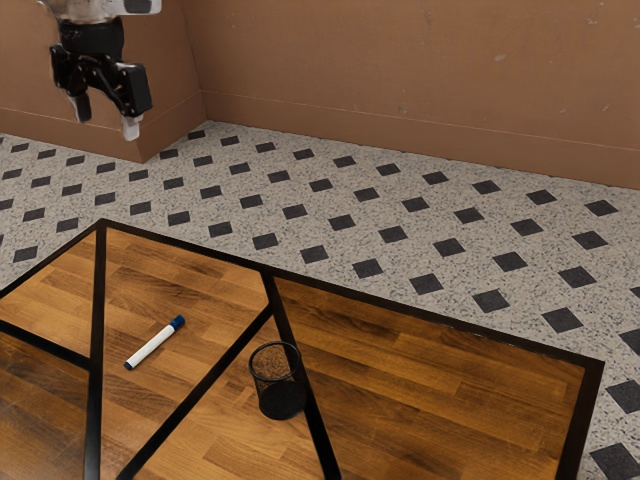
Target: Put the marker into the pen holder.
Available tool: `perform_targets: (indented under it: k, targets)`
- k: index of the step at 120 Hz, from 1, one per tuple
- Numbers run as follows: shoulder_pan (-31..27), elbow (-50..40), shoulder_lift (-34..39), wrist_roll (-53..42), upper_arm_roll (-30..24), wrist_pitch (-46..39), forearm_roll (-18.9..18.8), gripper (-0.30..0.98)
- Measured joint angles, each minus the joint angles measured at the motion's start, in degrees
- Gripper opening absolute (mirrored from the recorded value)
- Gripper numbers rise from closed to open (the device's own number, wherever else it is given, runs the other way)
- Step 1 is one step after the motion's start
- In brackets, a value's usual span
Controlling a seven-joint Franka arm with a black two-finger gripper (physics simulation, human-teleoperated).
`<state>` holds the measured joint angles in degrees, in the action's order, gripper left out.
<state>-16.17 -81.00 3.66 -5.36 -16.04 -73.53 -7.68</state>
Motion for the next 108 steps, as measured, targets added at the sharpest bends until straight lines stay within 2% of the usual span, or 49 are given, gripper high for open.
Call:
perform_targets:
  k: [4, 8, 15, 21, 30, 48, 54, 65, 71, 88, 108]
  targets:
    - [6.65, -1.68, -0.14, 0.41, 4.65, -1.23, -0.52, 0.69]
    - [10.81, -3.97, -0.26, 0.79, 7.39, -2.66, -0.84, 0.69]
    - [14.93, -10.96, -0.46, 1.40, 10.55, -5.62, -0.86, 0.69]
    - [16.55, -22.64, -0.37, 1.77, 13.98, -11.58, -0.27, 0.68]
    - [10.58, -36.58, -2.29, 1.74, 15.89, -23.04, 0.46, 0.68]
    - [-6.19, -47.16, -7.50, 1.11, 16.38, -40.68, 0.99, 0.69]
    - [-6.99, -48.67, -9.31, 0.72, 16.39, -46.06, 1.07, 0.69]
    - [0.01, -47.52, -11.69, -0.82, 16.20, -54.25, 0.80, 0.69]
    - [1.98, -45.93, -13.53, -2.09, 16.17, -57.55, 0.72, 0.68]
    - [1.88, -44.59, -17.65, -6.36, 16.27, -64.77, 0.75, 0.69]
    - [1.77, -43.94, -20.60, -10.64, 16.38, -69.18, 1.33, 0.69]
